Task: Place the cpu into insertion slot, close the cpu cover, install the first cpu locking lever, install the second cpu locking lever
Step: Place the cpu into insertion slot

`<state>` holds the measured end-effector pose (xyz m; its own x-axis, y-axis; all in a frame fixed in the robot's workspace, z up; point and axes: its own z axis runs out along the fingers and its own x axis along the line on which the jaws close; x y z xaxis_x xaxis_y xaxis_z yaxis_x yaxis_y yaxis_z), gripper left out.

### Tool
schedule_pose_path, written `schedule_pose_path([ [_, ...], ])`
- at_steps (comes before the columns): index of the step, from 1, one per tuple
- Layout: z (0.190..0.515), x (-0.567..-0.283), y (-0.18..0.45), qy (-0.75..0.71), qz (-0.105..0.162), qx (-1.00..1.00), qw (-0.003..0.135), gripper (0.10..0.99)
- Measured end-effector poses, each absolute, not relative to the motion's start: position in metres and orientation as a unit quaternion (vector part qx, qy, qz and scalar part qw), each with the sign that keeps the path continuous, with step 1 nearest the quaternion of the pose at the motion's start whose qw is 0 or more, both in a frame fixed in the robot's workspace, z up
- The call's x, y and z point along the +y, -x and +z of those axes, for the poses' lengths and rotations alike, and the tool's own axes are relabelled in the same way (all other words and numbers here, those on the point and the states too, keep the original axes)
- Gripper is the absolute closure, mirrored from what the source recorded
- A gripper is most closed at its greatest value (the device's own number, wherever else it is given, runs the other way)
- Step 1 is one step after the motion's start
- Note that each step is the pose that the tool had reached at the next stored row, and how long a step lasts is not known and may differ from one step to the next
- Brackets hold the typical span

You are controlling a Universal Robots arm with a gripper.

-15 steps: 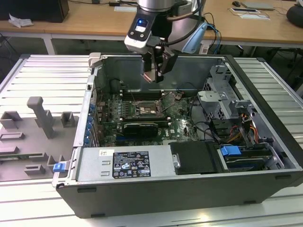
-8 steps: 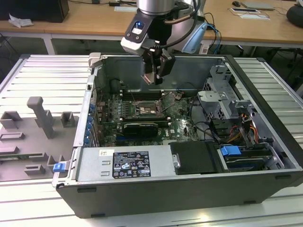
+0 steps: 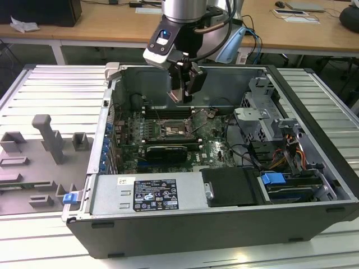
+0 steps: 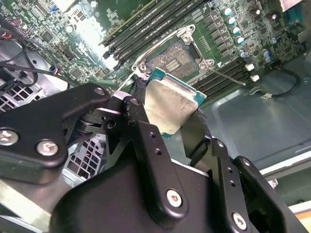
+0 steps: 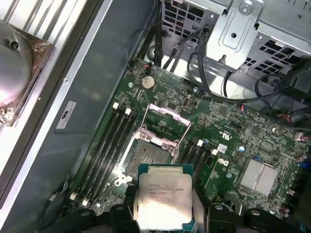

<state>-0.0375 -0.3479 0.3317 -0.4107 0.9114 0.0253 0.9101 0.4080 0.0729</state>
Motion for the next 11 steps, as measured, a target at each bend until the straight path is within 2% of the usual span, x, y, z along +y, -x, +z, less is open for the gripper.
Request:
schedule_pose_path([
  [11,0.3247,-0.3478,0.0375,-0.606,0.036,0.794,0.012,0.553],
])
